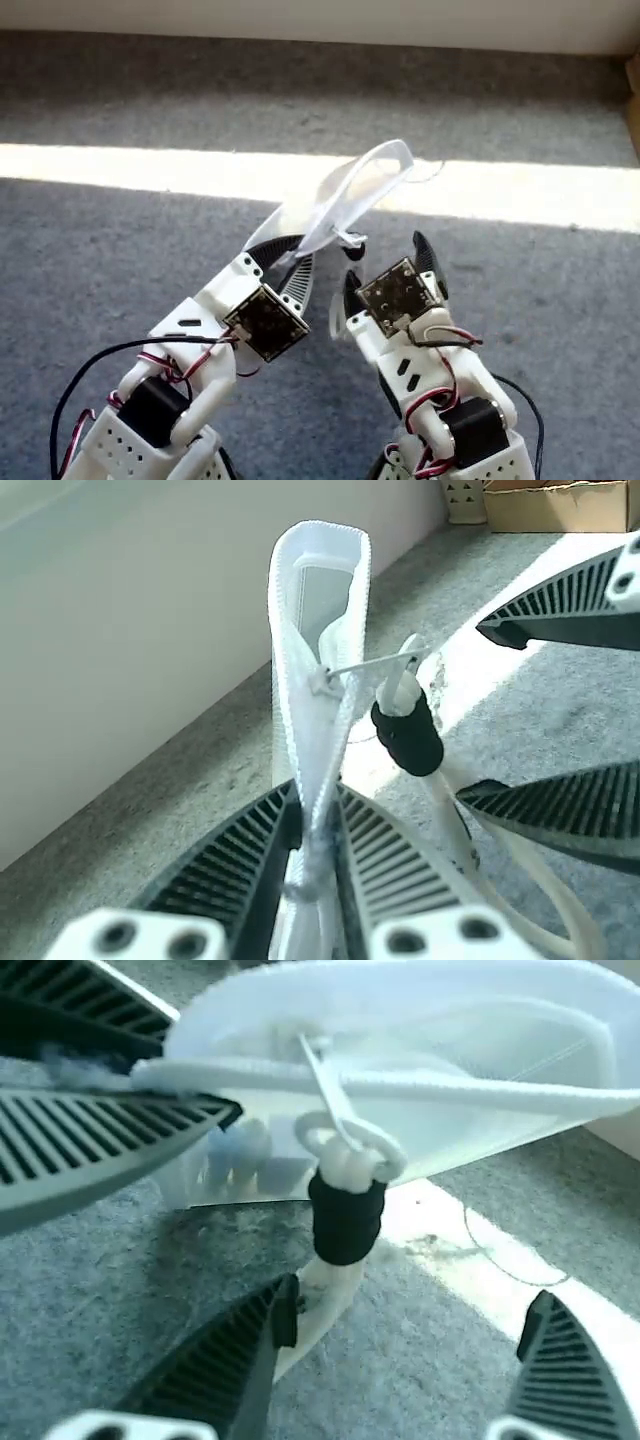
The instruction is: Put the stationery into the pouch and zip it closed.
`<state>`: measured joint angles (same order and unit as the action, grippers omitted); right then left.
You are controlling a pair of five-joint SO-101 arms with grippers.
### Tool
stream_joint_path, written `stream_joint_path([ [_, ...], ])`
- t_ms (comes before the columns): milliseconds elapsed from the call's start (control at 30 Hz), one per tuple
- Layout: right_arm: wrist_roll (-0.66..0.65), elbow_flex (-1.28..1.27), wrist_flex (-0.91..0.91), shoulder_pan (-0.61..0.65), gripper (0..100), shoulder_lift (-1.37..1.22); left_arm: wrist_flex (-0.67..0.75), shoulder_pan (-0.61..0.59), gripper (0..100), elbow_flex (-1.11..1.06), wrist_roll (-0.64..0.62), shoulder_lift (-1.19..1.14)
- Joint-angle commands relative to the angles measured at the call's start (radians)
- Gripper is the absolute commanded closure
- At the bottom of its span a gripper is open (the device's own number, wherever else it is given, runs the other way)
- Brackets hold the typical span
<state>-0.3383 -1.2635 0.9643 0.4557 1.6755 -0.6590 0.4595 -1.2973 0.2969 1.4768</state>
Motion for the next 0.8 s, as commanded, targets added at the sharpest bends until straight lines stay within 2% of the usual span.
stream_joint_path([
  [0, 0.023, 0.008, 0.001, 0.045, 67.3, 0.018, -0.006, -0.033, 100, 0.004, 0.002, -0.001],
  [133, 0.114, 0.019, -0.033, 0.045, 67.3, 0.018, -0.006, -0.033, 100, 0.002, 0.002, -0.001],
  [400, 0.186, 0.007, -0.177, 0.044, 67.3, 0.016, -0.006, -0.031, 100, 0.002, 0.002, -0.001],
  [567, 0.204, 0.007, -0.183, 0.042, 67.6, 0.016, -0.006, -0.031, 100, 0.001, 0.002, -0.001],
  [767, 0.203, 0.007, -0.189, 0.045, 78.7, 0.016, -0.006, -0.031, 100, 0.001, 0.002, -0.001],
])
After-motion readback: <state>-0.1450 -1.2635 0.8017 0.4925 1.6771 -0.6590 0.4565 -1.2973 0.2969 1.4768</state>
